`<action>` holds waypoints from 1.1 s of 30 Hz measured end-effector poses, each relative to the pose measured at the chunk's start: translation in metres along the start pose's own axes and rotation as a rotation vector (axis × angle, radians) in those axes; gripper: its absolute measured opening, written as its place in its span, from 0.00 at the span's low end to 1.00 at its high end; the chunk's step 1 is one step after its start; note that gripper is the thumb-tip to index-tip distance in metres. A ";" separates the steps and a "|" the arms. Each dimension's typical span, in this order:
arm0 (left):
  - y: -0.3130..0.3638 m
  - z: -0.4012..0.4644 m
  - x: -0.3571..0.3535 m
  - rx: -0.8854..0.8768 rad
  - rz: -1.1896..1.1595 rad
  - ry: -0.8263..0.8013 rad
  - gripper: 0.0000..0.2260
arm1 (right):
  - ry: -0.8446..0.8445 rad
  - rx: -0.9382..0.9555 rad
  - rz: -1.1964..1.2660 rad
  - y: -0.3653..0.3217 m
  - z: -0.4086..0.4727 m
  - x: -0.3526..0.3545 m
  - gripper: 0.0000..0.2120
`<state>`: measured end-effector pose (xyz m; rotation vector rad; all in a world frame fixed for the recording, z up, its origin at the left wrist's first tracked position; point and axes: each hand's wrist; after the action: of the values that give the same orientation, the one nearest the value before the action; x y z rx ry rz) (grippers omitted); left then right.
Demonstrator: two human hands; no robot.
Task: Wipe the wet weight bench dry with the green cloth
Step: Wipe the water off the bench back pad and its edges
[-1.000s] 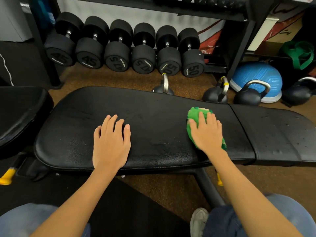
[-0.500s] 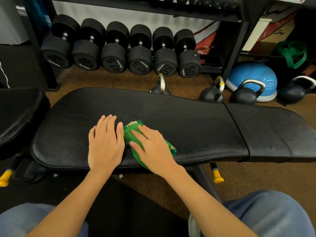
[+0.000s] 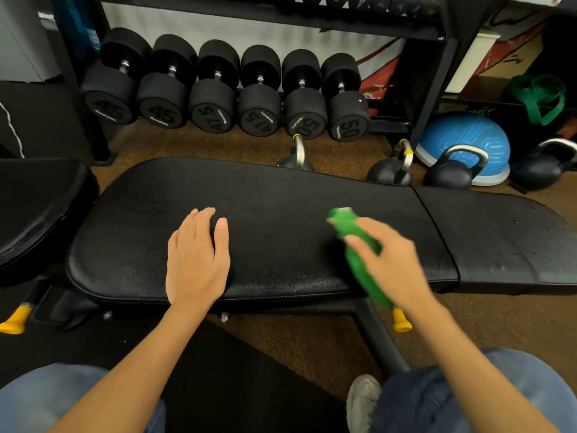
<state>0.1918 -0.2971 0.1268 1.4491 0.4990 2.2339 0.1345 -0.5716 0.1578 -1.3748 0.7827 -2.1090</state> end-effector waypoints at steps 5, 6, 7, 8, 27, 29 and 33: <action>-0.002 0.001 -0.003 -0.002 0.021 0.003 0.26 | 0.141 -0.227 -0.341 0.067 0.004 0.017 0.16; -0.003 0.002 -0.004 -0.007 0.029 0.004 0.26 | 0.172 -0.217 -0.368 0.066 0.002 0.008 0.16; -0.003 0.002 -0.004 -0.011 0.036 0.004 0.26 | 0.196 -0.191 -0.383 0.061 -0.001 -0.004 0.17; -0.004 0.002 -0.005 -0.012 0.043 0.001 0.26 | 0.210 -0.146 -0.392 0.052 -0.005 -0.019 0.18; -0.008 0.008 0.008 0.039 -0.262 -0.010 0.17 | -0.338 0.258 0.072 -0.064 -0.061 -0.085 0.15; -0.010 0.011 0.016 0.079 -0.330 0.018 0.16 | -0.357 0.204 0.159 -0.063 -0.050 -0.067 0.13; -0.041 0.024 0.045 0.065 -0.224 0.102 0.14 | -0.103 0.102 0.136 -0.046 -0.015 -0.026 0.10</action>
<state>0.2037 -0.2372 0.1497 1.2468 0.7358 2.1374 0.1256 -0.5182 0.1682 -1.3264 0.6975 -1.9310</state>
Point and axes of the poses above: each hand's wrist, its own z-axis towards the middle knuckle, its own x-axis out of the back of the hand, y = z × x, and after that the axes turned 6 degrees about z, right-handed
